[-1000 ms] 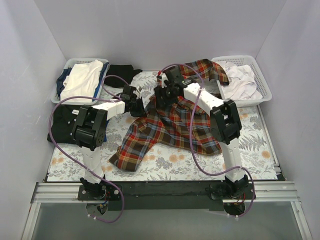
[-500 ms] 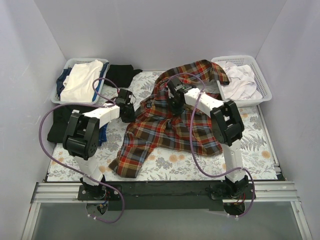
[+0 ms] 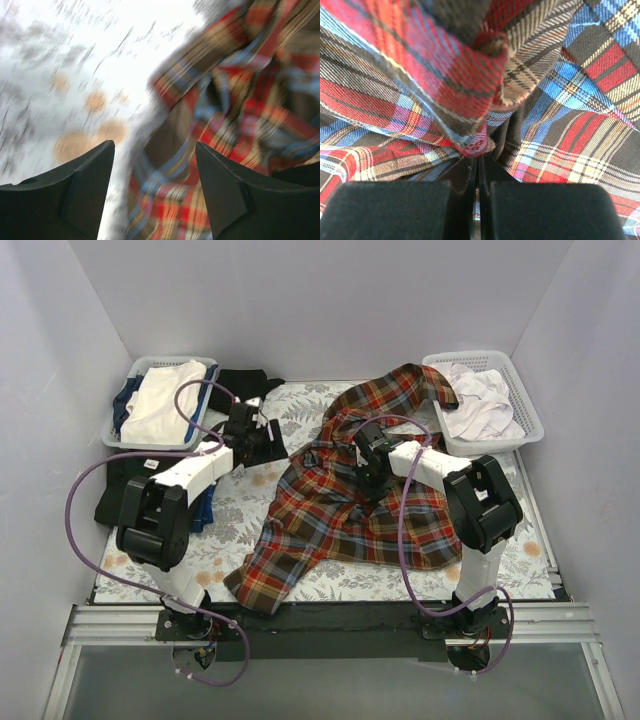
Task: Fold and stack the long sleeve shirts
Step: Flatten the shirt out
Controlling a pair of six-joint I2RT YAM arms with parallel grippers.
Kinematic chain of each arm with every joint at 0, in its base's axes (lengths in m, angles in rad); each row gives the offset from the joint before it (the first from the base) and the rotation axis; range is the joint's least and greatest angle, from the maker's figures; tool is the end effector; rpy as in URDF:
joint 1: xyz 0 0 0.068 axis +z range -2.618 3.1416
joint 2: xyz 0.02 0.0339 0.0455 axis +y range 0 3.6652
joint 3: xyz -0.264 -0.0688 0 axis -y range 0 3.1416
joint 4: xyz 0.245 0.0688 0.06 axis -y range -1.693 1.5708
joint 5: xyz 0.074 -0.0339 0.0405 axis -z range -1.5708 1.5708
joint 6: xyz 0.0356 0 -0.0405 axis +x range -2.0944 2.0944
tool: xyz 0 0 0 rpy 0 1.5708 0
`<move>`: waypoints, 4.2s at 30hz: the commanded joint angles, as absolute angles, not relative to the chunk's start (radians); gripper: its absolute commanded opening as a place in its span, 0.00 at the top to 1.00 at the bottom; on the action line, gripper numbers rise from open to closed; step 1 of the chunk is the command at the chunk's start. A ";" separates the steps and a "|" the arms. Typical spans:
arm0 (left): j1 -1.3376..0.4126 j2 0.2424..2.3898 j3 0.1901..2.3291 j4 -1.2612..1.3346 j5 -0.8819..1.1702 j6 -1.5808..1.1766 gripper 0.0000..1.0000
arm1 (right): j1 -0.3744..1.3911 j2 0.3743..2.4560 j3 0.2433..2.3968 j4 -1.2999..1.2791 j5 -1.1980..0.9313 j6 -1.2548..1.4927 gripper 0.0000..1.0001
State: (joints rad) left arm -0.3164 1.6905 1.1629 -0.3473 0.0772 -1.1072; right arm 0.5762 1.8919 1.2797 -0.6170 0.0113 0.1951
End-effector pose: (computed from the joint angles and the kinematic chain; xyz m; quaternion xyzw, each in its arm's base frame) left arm 0.3447 -0.1157 0.2201 -0.3497 0.8720 -0.2500 0.2343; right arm 0.3147 0.2040 0.1691 -0.1857 0.9678 0.0588 0.1596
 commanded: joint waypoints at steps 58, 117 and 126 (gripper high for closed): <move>-0.118 1.865 1.341 -0.673 -0.586 -1.305 1.00 | 0.295 1.886 1.538 -0.603 0.133 0.325 0.36; -0.002 1.939 1.371 -0.661 -0.486 -1.249 1.00 | 0.255 1.958 1.588 -0.750 0.063 0.376 0.61; 0.040 1.928 1.351 -0.643 -0.462 -1.243 1.00 | 0.288 1.947 1.466 -0.646 0.020 0.419 0.61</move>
State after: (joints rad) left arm 0.0021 1.9430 1.3666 -0.6479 -0.4084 -1.2568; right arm 0.2859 1.9884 1.4734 -0.7265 0.0532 0.3866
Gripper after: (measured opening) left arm 0.043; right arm 0.391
